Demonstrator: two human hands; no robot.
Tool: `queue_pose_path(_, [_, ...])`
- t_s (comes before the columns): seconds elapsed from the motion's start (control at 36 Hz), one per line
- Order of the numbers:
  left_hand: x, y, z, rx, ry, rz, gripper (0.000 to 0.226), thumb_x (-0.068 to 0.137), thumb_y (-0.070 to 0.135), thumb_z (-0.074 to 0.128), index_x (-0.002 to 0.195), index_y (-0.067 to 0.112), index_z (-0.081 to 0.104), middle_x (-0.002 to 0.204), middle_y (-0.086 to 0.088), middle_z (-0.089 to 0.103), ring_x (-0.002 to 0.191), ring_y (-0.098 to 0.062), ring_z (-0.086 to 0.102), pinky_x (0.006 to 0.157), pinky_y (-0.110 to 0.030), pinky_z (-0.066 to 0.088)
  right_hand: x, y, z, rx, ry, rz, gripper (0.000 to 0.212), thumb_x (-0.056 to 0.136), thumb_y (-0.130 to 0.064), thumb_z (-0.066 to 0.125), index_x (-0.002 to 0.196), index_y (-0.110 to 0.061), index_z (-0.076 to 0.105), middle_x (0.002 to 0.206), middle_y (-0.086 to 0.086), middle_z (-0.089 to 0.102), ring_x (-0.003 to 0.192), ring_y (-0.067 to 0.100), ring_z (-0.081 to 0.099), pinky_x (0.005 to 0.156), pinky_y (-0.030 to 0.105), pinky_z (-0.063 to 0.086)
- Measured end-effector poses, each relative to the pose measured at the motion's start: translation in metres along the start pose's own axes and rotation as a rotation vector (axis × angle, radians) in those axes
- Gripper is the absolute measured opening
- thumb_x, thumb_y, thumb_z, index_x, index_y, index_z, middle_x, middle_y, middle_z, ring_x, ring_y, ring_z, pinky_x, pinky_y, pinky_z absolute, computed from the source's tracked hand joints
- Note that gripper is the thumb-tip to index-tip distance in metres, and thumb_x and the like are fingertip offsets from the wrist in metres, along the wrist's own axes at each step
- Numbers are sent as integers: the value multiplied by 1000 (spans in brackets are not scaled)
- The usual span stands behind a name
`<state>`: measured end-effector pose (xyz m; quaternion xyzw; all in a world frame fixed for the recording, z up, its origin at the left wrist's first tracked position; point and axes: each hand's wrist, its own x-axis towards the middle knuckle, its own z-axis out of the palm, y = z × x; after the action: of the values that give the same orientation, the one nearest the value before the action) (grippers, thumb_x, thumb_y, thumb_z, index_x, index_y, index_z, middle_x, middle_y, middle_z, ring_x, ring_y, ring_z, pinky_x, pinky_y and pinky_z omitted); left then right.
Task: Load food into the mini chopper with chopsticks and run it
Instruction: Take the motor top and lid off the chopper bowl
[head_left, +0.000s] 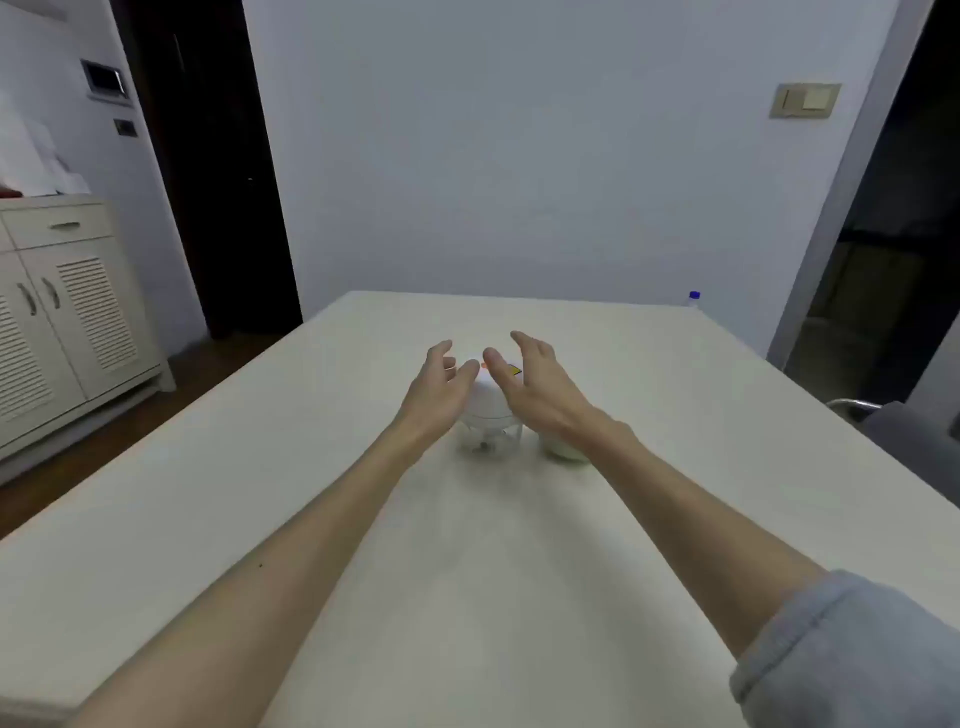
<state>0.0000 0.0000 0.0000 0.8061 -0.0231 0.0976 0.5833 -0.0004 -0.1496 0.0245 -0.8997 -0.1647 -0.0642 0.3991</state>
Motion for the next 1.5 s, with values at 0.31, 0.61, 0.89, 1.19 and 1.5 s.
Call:
queue_pose_path(0.31, [-8,-28,8,-117,-10,-34,37,102,47,39,133,29,50,123,13,61,117,-12,58,100,-33,47,8,4,24,19,55,56,80,96,-47,56,156,-10,18,156,14,29,136,30,42,107,40,40])
queue_pose_path(0.61, [-8,-36,16,-38,-55,12,65,85,13,74,138,24,39,121,15,56,98,12,54,71,-9,46,25,-3,40,-68,115,161,85,85,-54,63,150,-12,27,143,11,36,127,36,48,102,44,44])
queue_pose_path(0.89, [5,-39,32,-243,-61,157,40,104,32,25,115,13,59,106,-6,68,90,-17,69,63,-24,58,32,-5,56,-114,241,170,82,80,-57,66,140,-11,36,137,13,39,124,37,46,93,44,40])
queue_pose_path(1.19, [19,-59,42,150,98,23,86,70,11,86,143,16,39,118,11,50,103,-7,53,81,-16,40,36,5,54,-33,206,128,90,77,-52,70,148,-11,33,139,10,40,123,36,51,88,32,35])
queue_pose_path(1.5, [16,-47,42,41,66,-66,95,51,37,86,132,19,40,115,9,61,89,-8,59,62,-12,40,35,8,42,68,127,116,88,73,-51,68,148,-17,36,140,6,40,121,29,52,87,29,38])
